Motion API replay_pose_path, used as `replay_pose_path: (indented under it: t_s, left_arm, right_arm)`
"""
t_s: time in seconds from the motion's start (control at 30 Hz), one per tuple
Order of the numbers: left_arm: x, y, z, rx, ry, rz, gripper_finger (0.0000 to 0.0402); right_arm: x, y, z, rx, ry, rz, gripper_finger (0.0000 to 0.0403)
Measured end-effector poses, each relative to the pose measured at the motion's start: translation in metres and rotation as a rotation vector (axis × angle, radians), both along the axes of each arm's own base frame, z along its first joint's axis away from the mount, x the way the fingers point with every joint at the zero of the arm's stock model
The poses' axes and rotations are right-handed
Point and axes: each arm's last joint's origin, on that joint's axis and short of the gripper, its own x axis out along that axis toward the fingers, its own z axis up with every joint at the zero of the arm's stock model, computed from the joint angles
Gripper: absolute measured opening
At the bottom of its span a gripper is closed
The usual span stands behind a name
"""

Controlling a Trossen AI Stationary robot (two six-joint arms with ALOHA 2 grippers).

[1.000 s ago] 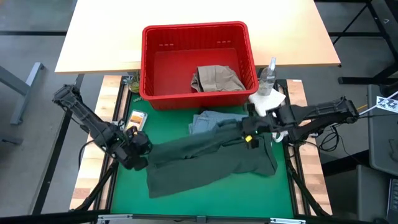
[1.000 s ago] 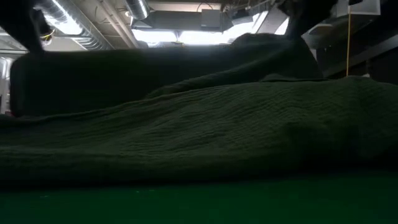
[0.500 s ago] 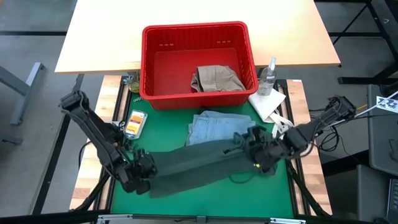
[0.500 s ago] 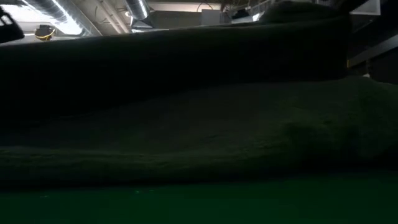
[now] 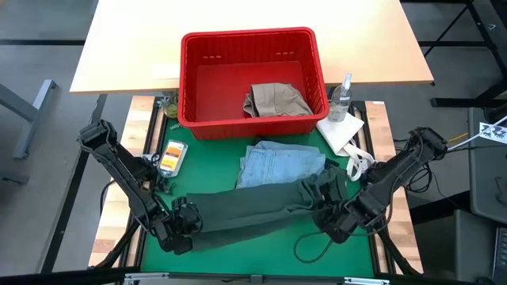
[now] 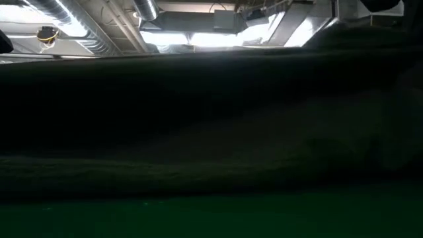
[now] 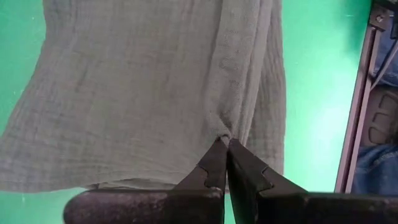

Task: Fold laundry
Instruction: Fold the green shirt

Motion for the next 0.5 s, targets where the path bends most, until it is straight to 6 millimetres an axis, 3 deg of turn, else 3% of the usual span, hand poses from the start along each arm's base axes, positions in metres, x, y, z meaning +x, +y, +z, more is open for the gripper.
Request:
replay_pose_path:
  t_s: [0.17,0.5]
  left_arm:
    - [0.0002,-0.0002,0.0001,-0.012,0.0,0.016,0.0006]
    - [-0.0005,-0.0019,-0.0003,-0.049,0.033,-0.003,0.0059]
  right_arm:
    - [0.0024,0.0049,-0.0086,0.016,0.062,0.021,0.0017]
    - [0.0007,0.0077,-0.0107,0.087,0.138,0.049,0.0018]
